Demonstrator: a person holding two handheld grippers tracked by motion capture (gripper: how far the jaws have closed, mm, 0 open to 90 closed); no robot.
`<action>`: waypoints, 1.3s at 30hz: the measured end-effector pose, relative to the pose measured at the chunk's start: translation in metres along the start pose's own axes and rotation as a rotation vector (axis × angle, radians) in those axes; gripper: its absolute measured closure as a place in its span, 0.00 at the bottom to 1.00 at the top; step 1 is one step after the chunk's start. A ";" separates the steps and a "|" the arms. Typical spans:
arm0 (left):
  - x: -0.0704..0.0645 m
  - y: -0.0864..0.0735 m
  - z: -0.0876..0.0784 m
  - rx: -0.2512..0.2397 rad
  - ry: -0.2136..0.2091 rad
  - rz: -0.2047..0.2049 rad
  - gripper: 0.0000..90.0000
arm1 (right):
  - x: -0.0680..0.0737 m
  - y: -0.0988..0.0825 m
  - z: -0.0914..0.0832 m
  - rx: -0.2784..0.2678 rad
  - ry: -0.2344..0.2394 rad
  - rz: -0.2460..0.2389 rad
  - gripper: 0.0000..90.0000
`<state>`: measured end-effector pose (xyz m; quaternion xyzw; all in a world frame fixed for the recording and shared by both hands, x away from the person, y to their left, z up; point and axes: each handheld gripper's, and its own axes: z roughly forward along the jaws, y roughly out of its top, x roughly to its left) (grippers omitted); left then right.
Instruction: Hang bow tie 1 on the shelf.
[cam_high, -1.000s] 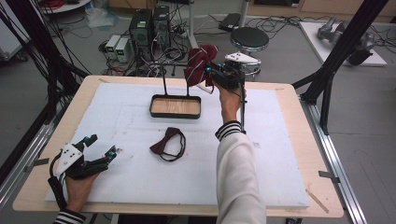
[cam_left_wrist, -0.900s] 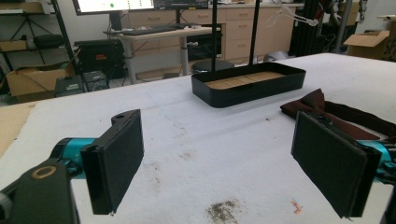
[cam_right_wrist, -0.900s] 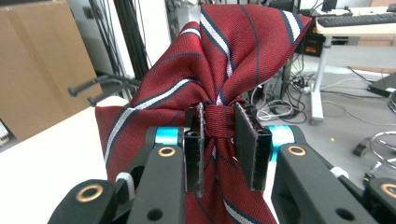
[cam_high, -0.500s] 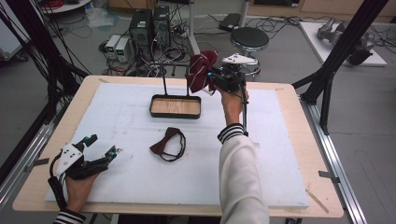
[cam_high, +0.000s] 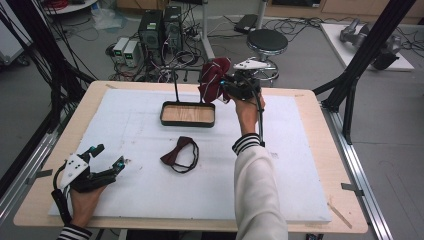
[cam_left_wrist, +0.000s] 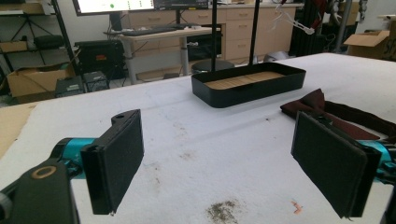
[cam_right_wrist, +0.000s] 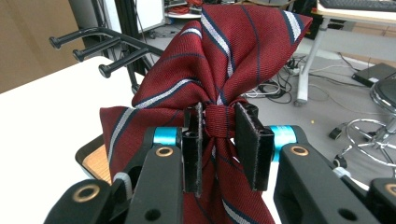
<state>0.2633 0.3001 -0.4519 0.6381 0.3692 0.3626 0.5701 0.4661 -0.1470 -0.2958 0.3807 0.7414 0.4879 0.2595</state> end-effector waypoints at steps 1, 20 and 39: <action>0.000 0.000 0.000 0.000 0.000 0.000 0.19 | 0.001 0.000 0.001 0.005 -0.001 -0.003 0.80; 0.000 0.000 0.000 -0.001 0.000 -0.001 0.19 | 0.001 0.000 -0.001 0.029 0.035 0.001 0.57; -0.001 0.000 0.000 -0.001 -0.002 0.001 0.19 | -0.004 0.004 -0.031 -0.034 0.108 0.054 0.27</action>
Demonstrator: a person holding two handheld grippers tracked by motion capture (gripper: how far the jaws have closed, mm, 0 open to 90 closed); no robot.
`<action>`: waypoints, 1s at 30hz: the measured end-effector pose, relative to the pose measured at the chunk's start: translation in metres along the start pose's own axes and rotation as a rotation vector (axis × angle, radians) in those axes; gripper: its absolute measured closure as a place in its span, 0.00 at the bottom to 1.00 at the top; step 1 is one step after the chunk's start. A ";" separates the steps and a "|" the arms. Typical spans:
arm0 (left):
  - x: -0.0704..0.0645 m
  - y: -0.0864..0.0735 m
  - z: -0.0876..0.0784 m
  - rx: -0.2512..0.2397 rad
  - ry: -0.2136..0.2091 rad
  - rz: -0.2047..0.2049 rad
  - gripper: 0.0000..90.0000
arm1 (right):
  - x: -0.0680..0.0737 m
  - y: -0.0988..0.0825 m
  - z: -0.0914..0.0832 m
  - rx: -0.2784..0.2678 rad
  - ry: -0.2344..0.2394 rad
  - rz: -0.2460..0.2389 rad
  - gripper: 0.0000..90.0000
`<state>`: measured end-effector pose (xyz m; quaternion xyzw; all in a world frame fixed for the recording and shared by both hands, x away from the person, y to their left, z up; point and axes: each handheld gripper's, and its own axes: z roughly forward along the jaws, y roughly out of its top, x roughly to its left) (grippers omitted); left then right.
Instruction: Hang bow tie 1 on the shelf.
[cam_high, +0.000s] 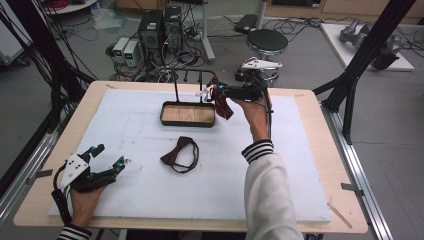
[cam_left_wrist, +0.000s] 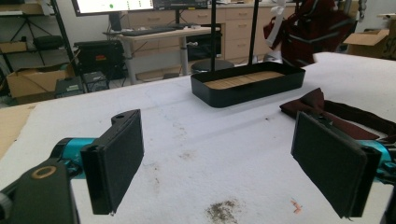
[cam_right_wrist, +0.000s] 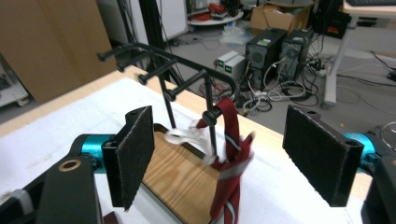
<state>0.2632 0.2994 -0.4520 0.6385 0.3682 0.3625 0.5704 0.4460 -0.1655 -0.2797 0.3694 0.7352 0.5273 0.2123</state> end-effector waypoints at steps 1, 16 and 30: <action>0.000 0.000 0.000 0.001 0.000 0.001 0.19 | 0.001 0.000 -0.010 -0.033 0.006 -0.008 0.27; 0.001 0.000 0.000 0.005 -0.001 -0.003 0.19 | 0.001 -0.033 -0.082 -0.112 -0.011 -0.049 0.23; 0.001 0.000 0.000 0.000 -0.007 -0.007 0.19 | 0.019 -0.093 -0.131 -0.193 -0.015 -0.052 0.10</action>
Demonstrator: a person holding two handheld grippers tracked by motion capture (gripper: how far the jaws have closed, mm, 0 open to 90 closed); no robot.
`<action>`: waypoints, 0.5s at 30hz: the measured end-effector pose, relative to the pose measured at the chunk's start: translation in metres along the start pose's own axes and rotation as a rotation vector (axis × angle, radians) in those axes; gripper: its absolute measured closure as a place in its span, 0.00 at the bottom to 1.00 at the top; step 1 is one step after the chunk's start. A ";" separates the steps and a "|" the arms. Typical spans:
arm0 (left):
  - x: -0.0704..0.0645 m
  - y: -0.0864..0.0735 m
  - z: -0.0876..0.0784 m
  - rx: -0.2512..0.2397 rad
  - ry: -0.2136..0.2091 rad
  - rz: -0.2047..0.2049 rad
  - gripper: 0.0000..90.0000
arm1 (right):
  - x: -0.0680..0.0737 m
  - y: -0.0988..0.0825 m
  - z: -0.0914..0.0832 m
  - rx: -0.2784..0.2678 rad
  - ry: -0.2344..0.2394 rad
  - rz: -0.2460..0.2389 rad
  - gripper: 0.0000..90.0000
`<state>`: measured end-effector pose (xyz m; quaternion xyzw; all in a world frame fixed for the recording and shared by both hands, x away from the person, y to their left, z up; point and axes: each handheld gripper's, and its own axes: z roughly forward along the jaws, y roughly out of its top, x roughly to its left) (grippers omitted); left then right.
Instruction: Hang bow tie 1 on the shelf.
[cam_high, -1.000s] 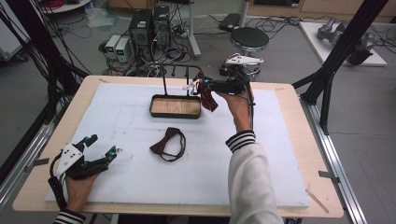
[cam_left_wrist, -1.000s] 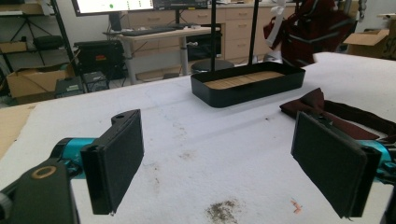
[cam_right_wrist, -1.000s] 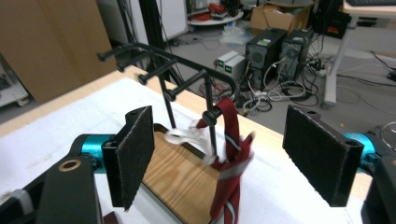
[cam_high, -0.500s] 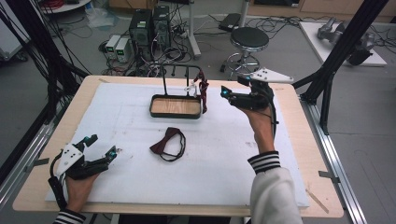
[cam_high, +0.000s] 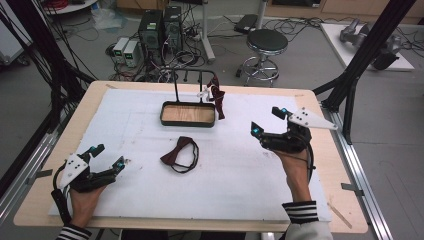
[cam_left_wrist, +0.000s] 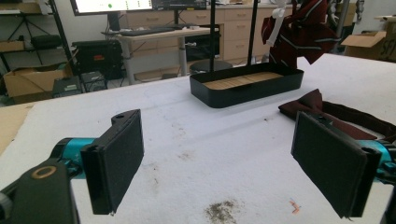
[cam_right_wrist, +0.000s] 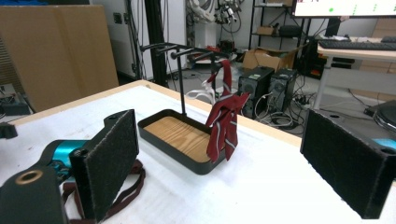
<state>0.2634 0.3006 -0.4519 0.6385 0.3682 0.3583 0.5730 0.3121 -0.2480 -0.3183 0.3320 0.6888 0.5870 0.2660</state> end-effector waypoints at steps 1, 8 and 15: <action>0.000 0.000 0.000 -0.002 0.000 -0.002 0.19 | 0.002 -0.003 -0.001 0.005 -0.002 -0.005 0.03; 0.000 0.000 0.000 0.001 0.001 0.006 0.19 | 0.014 -0.025 -0.012 0.008 -0.047 -0.010 0.01; 0.000 0.000 0.000 0.004 0.002 0.007 0.19 | 0.020 -0.048 -0.018 0.028 -0.073 -0.020 0.01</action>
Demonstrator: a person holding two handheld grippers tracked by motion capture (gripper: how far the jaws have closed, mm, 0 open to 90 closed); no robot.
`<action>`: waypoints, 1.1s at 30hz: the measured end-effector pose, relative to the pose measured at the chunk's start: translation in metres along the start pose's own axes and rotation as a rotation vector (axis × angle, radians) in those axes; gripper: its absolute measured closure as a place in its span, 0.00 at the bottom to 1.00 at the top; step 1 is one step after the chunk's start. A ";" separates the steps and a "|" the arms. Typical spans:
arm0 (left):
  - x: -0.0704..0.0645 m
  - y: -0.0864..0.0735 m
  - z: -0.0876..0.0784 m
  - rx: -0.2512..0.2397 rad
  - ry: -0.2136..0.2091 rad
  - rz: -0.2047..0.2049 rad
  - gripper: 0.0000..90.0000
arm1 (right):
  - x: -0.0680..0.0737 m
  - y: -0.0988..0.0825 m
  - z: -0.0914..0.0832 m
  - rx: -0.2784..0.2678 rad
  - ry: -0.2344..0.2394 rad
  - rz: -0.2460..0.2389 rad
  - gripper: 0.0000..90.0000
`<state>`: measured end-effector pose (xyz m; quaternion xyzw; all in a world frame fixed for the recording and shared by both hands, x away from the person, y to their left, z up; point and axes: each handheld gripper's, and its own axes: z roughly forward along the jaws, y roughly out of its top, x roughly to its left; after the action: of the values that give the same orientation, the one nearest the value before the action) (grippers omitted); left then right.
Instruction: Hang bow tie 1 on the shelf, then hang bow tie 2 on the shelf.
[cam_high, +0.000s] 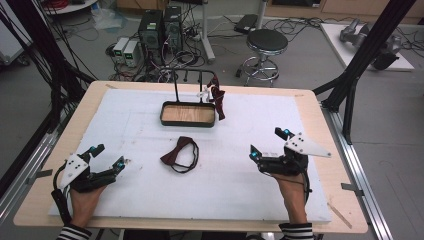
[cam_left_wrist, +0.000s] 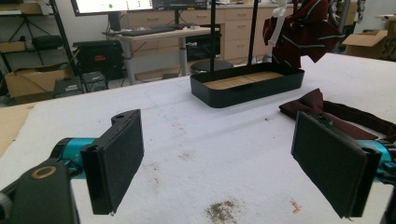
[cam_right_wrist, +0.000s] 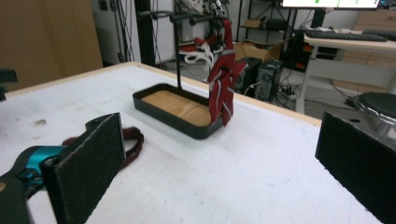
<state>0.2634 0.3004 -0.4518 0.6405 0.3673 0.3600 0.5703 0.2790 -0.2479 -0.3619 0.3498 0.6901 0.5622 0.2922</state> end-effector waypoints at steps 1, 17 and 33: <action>0.000 0.000 0.000 0.000 0.001 -0.001 0.19 | 0.001 -0.003 -0.001 -0.002 -0.006 -0.001 0.01; 0.000 0.000 0.000 0.000 0.004 -0.001 0.19 | 0.001 -0.020 -0.011 -0.030 -0.028 0.019 0.01; 0.000 0.000 0.000 0.000 0.004 -0.005 0.19 | -0.002 -0.011 -0.009 -0.005 -0.011 0.007 0.01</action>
<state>0.2636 0.3002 -0.4518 0.6388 0.3699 0.3600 0.5705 0.2711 -0.2559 -0.3713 0.3545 0.6859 0.5630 0.2947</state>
